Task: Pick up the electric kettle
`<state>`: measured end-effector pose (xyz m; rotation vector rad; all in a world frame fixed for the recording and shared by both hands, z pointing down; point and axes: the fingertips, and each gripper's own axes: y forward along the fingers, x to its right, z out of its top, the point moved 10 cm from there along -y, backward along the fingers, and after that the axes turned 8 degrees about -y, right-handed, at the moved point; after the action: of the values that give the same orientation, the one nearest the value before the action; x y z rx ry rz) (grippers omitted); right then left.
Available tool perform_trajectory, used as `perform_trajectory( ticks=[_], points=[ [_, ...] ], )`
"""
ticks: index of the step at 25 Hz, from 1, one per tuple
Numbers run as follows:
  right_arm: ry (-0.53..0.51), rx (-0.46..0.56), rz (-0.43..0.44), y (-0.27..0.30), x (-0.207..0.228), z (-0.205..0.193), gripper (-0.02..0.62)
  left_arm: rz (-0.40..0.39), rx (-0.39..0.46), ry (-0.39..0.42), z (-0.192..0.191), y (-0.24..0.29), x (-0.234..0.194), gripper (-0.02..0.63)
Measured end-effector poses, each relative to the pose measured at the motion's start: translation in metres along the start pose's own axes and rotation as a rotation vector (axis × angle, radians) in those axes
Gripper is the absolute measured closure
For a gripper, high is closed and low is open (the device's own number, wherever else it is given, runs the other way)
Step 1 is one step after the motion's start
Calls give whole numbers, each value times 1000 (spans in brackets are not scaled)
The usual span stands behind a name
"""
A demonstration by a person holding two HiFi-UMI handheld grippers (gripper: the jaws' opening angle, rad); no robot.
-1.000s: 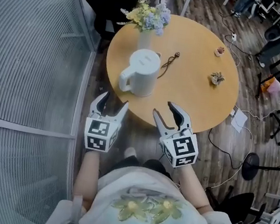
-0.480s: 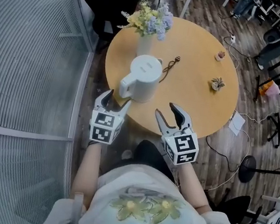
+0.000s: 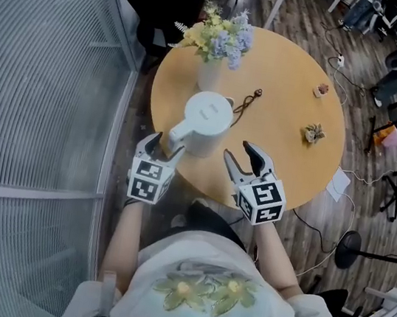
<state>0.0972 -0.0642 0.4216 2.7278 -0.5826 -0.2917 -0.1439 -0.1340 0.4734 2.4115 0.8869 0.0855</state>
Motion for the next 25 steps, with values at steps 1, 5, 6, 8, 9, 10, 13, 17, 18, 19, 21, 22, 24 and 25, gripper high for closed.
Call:
perform_trajectory(
  ticks=[1, 5, 6, 8, 9, 10, 13, 17, 18, 19, 21, 22, 24, 25],
  points=[
    [0, -2, 8, 5, 5, 0, 393, 0, -9, -2, 0, 4, -2, 331],
    [-5, -8, 34, 23, 24, 3, 393, 7, -58, 5, 1, 16, -2, 331],
    [-1, -9, 38, 27, 29, 4, 393, 12, -63, 5, 1, 18, -2, 331],
    [13, -10, 41, 37, 39, 3, 393, 16, -68, 4, 0, 23, -3, 331],
    [20, -11, 43, 41, 44, 2, 393, 17, -68, 9, 0, 25, -3, 331],
    [26, -14, 45, 45, 48, 2, 393, 18, -68, 18, 0, 27, -3, 331],
    [51, -11, 55, 54, 60, 2, 393, 33, -71, 45, 0, 29, 0, 333],
    [156, 2, 77, 68, 79, 0, 393, 66, -54, 24, -1, 29, -1, 335],
    [195, 6, 85, 72, 84, -1, 393, 71, -49, 19, -1, 29, -1, 337],
    [232, 12, 93, 76, 88, -2, 393, 74, -47, 15, -1, 30, -1, 341],
    [287, 23, 107, 84, 96, -2, 393, 82, -50, 13, -2, 32, -1, 347],
    [306, 29, 114, 88, 100, -2, 393, 85, -51, 13, -2, 33, -1, 351],
    [334, 37, 132, 97, 106, -1, 393, 89, -55, 9, -3, 35, 0, 362],
    [345, 39, 142, 100, 109, 0, 393, 93, -57, 8, -3, 36, 0, 367]
  ],
)
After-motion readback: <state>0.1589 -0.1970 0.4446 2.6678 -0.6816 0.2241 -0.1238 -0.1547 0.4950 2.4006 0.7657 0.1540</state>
